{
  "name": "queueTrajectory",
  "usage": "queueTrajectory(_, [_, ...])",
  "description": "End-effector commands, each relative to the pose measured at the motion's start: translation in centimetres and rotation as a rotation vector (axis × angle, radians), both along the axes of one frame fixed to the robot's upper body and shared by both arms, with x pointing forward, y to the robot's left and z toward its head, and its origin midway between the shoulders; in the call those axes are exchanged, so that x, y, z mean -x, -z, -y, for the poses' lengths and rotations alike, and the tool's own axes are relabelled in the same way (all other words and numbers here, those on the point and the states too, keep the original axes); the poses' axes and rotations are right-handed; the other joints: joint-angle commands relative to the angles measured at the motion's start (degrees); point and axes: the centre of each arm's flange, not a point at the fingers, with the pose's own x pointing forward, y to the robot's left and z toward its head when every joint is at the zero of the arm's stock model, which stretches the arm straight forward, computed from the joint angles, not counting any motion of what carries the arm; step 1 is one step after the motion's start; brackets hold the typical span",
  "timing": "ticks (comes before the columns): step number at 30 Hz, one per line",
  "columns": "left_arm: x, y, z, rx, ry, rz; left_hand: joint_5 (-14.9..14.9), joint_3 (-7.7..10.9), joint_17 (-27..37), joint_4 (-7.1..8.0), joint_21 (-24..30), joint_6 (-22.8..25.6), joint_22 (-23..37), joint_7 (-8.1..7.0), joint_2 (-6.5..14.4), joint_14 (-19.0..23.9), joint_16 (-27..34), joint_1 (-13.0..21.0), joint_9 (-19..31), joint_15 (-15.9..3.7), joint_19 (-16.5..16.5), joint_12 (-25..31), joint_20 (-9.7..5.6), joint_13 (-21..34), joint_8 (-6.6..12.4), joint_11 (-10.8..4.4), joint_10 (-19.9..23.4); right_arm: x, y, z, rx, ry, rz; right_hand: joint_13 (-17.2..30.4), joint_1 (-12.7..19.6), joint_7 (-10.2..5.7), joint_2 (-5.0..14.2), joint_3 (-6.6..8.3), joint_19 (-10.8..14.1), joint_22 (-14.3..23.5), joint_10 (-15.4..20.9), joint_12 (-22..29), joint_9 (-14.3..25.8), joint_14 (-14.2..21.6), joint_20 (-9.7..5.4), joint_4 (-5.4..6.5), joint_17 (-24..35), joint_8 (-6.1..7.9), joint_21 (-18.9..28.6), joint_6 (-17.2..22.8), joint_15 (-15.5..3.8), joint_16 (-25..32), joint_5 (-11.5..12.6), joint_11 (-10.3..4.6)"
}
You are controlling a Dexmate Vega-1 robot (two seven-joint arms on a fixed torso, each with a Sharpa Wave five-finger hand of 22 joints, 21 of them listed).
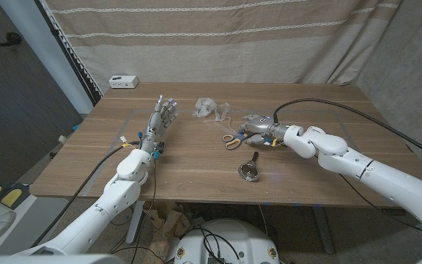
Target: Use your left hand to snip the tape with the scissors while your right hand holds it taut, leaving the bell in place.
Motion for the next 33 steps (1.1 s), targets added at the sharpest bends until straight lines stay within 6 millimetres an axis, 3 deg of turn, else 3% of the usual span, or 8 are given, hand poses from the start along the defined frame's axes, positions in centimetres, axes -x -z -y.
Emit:
queueTrajectory(1, [0.0, 0.2, 0.0, 0.006, -0.001, -0.002, -0.2, -0.26, 0.1, 0.03, 0.2, 0.4, 0.1, -0.11, 0.2, 0.5, 0.3, 0.1, 0.1, -5.48, 0.4, -0.1, 0.02, 0.3, 0.24, -0.13, 0.5, -0.2, 1.8, -0.5, 0.022, -0.018, -0.007, 1.5, -0.3, -0.25, -1.16, -0.07, 0.8, 0.1, 2.1, 1.9, 1.5, 1.6, -0.05, 0.34, 0.4, 1.82, 0.6, 2.0, -4.84, 0.7, -0.4, -0.43])
queueTrajectory(14, [-0.3, 0.3, -0.1, 0.006, 0.004, -0.006, -0.2, -0.40, 0.1, 0.09, 0.1, 0.5, 0.1, -0.04, 0.3, 0.5, 0.2, -0.1, 0.1, -5.42, 0.4, -0.1, -0.06, 0.3, 0.23, -0.16, 0.5, -0.5, 2.7, -0.3, 0.006, -0.024, 0.004, 6.2, -0.3, -1.46, -1.28, -0.02, 3.0, 0.2, 6.7, 7.4, 6.3, 6.3, 0.69, 0.67, 1.4, 7.33, 1.0, 5.6, -6.67, 1.9, -0.6, -2.34])
queueTrajectory(19, [-0.3, 0.3, -0.1, 0.007, 0.006, -0.006, -0.2, -0.44, 0.1, 0.12, 0.2, 0.5, 0.1, -0.05, 0.3, 0.4, 0.2, -0.1, 0.1, -5.39, 0.5, -0.1, -0.09, 0.3, 0.22, -0.17, 0.4, -0.5, 2.9, -0.3, -0.001, -0.030, 0.017, 7.6, -0.2, -1.59, -1.08, 0.14, 3.6, 0.2, 8.0, 8.9, 7.7, 8.0, 0.89, 0.75, 1.8, 8.80, 1.0, 6.2, -7.50, 2.5, -0.6, -3.06])
queueTrajectory(25, [-0.4, 0.3, -0.1, 0.007, 0.007, -0.007, -0.1, -0.51, 0.1, 0.16, 0.2, 0.6, 0.1, 0.00, 0.3, 0.4, 0.2, -0.2, 0.1, -5.45, 0.5, -0.1, -0.02, 0.3, 0.22, -0.07, 0.5, -0.4, 3.3, -0.2, -0.029, -0.050, 0.060, 12.1, 1.8, -2.17, -0.80, 1.14, 6.1, 0.2, 11.9, 13.8, 12.1, 11.7, 1.28, 0.07, 3.3, 13.84, 1.4, 9.1, -9.77, 3.9, -0.4, -4.29])
queueTrajectory(31, [-0.5, 0.5, -0.1, 0.008, 0.009, -0.010, -0.1, -0.58, 0.1, 0.20, 0.1, 0.6, 0.1, -0.09, 0.3, 0.4, 0.2, -0.3, 0.1, -5.37, 0.4, -0.1, 0.03, 0.3, 0.20, -0.18, 0.5, -0.5, 3.6, -0.2, -0.048, -0.062, 0.067, 16.9, 5.1, -2.86, -0.64, 2.27, 8.4, 0.3, 17.2, 19.3, 17.0, 15.1, 0.74, -0.73, 4.6, 19.08, 1.4, 10.3, -10.33, 5.5, -0.6, -5.19])
queueTrajectory(32, [-0.5, 0.5, -0.1, 0.009, 0.009, -0.011, -0.1, -0.60, 0.1, 0.20, 0.1, 0.6, 0.1, -0.10, 0.3, 0.4, 0.2, -0.3, 0.1, -5.38, 0.4, -0.2, 0.04, 0.3, 0.20, -0.18, 0.4, -0.5, 3.7, -0.2, -0.054, -0.065, 0.068, 18.0, 6.1, -3.01, -0.72, 2.56, 8.8, 0.3, 18.6, 20.5, 18.3, 16.4, 0.44, -0.89, 5.0, 20.50, 1.4, 10.4, -10.42, 6.0, -0.8, -5.21])
queueTrajectory(33, [-0.5, 0.5, -0.1, 0.009, 0.009, -0.011, -0.1, -0.63, 0.1, 0.22, 0.1, 0.5, 0.1, -0.19, 0.3, 0.4, 0.2, -0.4, 0.1, -5.35, 0.4, -0.2, 0.01, 0.3, 0.18, -0.06, 0.4, -0.5, 3.7, -0.2, -0.060, -0.067, 0.072, 18.2, 6.3, -3.14, -0.71, 2.59, 9.0, 0.3, 18.9, 20.8, 18.5, 16.5, 0.25, -0.86, 5.0, 20.84, 1.4, 10.5, -10.41, 6.1, -0.8, -5.23])
